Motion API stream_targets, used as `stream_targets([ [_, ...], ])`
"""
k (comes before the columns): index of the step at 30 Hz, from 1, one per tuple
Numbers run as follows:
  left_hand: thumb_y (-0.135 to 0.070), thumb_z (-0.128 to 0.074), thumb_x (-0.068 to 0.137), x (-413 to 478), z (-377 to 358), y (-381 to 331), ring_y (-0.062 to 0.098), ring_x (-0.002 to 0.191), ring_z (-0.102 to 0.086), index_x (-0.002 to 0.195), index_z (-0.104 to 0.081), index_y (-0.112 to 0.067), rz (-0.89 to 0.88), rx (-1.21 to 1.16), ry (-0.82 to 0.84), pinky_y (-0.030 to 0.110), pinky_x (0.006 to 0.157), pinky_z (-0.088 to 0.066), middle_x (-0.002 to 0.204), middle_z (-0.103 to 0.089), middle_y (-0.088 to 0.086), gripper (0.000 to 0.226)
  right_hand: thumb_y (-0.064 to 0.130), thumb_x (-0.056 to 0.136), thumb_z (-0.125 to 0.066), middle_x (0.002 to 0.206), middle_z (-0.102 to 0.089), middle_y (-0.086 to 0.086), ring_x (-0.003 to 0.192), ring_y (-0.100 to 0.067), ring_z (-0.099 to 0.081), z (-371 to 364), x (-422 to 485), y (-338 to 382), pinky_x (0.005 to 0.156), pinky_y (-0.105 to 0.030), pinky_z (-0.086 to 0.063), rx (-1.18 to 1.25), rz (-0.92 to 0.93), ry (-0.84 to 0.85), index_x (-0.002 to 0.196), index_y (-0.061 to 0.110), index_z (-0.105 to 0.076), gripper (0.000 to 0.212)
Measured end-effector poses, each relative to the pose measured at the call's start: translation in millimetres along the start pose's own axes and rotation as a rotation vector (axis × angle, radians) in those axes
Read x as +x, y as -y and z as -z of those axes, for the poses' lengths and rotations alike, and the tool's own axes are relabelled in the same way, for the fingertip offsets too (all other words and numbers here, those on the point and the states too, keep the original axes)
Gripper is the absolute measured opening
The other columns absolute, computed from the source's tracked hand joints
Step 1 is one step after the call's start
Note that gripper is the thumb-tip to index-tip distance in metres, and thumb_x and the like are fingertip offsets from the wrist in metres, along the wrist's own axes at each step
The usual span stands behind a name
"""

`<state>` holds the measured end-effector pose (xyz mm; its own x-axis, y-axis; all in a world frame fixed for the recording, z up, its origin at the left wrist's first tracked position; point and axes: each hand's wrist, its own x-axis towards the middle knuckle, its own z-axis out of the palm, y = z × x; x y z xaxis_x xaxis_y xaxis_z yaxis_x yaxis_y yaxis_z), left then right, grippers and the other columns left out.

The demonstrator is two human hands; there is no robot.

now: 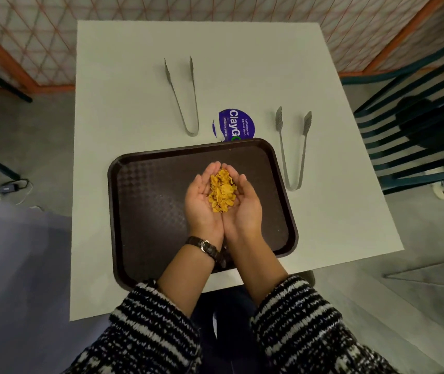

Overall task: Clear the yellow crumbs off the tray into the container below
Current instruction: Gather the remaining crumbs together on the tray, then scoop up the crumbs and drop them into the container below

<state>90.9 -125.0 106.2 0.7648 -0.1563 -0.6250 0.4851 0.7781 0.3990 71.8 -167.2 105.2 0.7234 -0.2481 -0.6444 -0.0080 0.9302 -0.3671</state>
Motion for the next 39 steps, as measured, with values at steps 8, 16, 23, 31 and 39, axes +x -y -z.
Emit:
stream_targets([
  [8,-0.02,-0.031,0.097,-31.9,-8.2,55.9,0.026,0.11,-0.058,0.103,-0.062,-0.002,0.034,0.06,0.042,0.038,0.102,-0.043,0.106,-0.065,0.01,0.037,0.021,0.1,-0.034,0.087,-0.074,-0.01,0.08,-0.018,-0.072,44.4,-29.3,42.6,0.077,-0.029,-0.058,0.022,0.083,-0.042,0.101,0.002,-0.063,0.035],
  [16,-0.022,-0.029,0.097,-76.0,11.0,178.7,0.013,0.086,-0.069,0.101,-0.063,-0.004,0.115,0.147,0.066,0.025,0.084,-0.054,0.088,-0.074,0.002,0.039,0.021,0.1,-0.033,0.102,-0.069,-0.012,0.096,-0.022,-0.067,165.5,-58.1,98.0,0.097,-0.035,-0.049,0.055,0.134,-0.091,0.104,0.002,-0.064,0.036],
  [23,-0.02,-0.029,0.097,-111.7,54.8,304.8,0.013,0.08,-0.069,0.097,-0.063,-0.003,0.234,0.223,0.034,0.025,0.079,-0.055,0.082,-0.074,0.002,0.038,0.015,0.098,-0.038,0.094,-0.068,-0.011,0.085,-0.019,-0.067,285.6,-94.4,137.5,0.083,-0.028,-0.055,0.131,0.161,-0.242,0.1,0.0,-0.063,0.03],
  [31,-0.018,-0.033,0.096,-53.1,120.6,421.1,0.016,0.088,-0.066,0.1,-0.064,-0.003,0.41,0.437,-0.041,0.024,0.077,-0.056,0.093,-0.069,0.006,0.035,0.013,0.098,-0.038,0.1,-0.063,-0.012,0.095,-0.024,-0.06,419.4,-30.0,139.0,0.1,-0.037,-0.044,0.288,0.187,-0.421,0.101,0.0,-0.061,0.026],
  [39,-0.02,-0.04,0.094,87.6,209.3,517.7,0.02,0.085,-0.066,0.118,-0.055,0.002,0.592,0.698,-0.125,0.033,0.083,-0.052,0.104,-0.063,0.015,0.035,0.022,0.1,-0.036,0.091,-0.06,-0.01,0.084,-0.021,-0.059,549.4,110.4,108.9,0.075,-0.029,-0.051,0.229,0.114,-0.589,0.092,0.007,-0.058,0.027],
])
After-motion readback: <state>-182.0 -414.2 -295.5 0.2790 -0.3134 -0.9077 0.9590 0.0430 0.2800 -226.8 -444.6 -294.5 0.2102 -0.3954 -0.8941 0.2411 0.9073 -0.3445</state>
